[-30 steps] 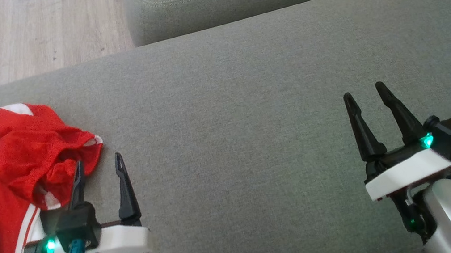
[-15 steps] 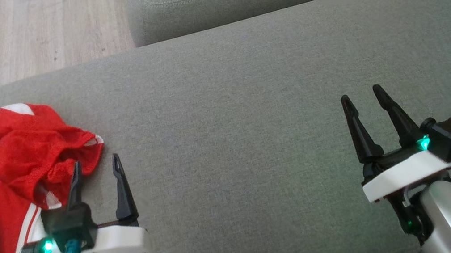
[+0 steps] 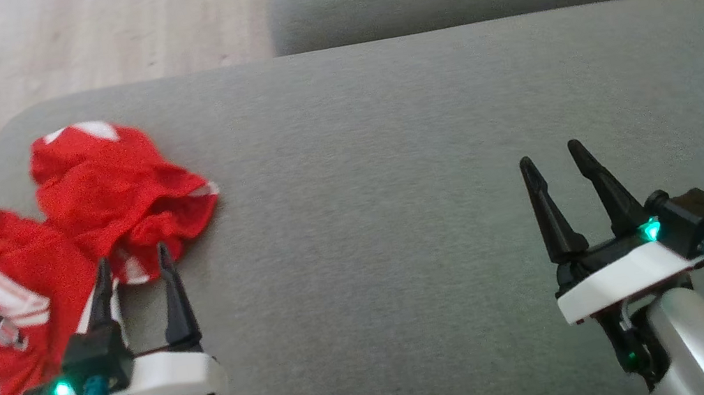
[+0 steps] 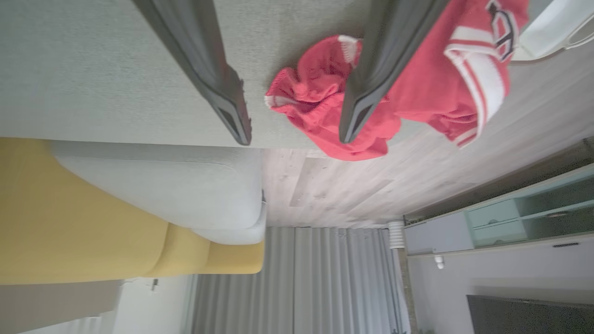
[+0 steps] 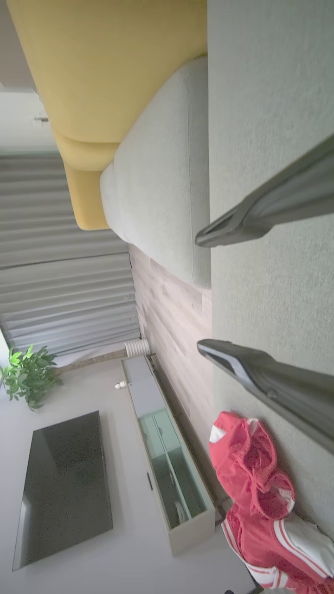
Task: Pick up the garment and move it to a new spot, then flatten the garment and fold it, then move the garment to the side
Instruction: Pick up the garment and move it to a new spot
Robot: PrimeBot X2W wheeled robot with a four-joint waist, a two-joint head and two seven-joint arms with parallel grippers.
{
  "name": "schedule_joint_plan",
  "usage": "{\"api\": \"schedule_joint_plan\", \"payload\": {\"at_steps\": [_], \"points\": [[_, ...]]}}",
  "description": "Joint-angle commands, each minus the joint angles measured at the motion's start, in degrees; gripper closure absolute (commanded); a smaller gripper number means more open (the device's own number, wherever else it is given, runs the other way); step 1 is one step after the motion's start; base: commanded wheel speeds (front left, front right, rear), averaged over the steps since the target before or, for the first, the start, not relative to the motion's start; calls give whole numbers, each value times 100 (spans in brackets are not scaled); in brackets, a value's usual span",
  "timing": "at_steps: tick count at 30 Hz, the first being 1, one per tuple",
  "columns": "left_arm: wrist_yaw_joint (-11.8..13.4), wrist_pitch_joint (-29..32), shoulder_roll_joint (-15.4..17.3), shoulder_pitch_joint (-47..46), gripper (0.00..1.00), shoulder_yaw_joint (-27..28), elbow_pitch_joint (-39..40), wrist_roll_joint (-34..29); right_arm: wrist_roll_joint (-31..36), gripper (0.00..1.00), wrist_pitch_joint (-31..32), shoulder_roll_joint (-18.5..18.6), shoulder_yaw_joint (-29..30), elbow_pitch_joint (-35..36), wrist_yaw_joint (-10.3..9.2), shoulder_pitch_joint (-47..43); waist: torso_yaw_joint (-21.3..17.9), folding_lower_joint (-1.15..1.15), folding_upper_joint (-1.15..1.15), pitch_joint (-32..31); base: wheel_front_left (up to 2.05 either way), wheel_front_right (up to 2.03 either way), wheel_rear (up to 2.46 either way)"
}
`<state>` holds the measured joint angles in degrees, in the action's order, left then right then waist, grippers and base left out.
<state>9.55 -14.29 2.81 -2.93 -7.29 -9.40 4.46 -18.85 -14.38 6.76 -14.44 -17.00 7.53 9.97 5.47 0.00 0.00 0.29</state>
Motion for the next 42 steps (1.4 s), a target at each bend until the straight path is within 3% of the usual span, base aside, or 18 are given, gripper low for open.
{"api": "schedule_joint_plan", "payload": {"at_steps": [1,9,16,25,33,37,42], "points": [[-3,-71,26,-275,0,231,184,26,-33,0,-62,15,-124,226,-4,146,310,0,0,4,0,0,0],[16,-71,18,-168,0,392,164,94,-111,0,-62,14,-246,297,-4,41,1147,0,0,-15,0,0,0],[-5,-71,14,-50,0,503,152,99,-164,0,-62,17,-372,337,-4,12,1565,0,0,-85,0,0,0],[-4,-71,11,-42,0,557,72,138,-236,0,-62,39,-488,277,-4,40,1656,0,0,-112,0,0,0],[-265,55,34,-346,0,593,-99,615,-262,0,-62,92,-539,295,-4,55,1563,0,0,-57,0,0,0],[-414,1046,298,-1085,0,602,84,741,-254,0,-62,153,-522,325,-4,55,1533,0,0,67,0,0,0],[-397,2435,691,-2157,0,765,-117,892,-280,0,-62,217,-564,388,-4,150,1377,0,0,322,0,0,0]]}}
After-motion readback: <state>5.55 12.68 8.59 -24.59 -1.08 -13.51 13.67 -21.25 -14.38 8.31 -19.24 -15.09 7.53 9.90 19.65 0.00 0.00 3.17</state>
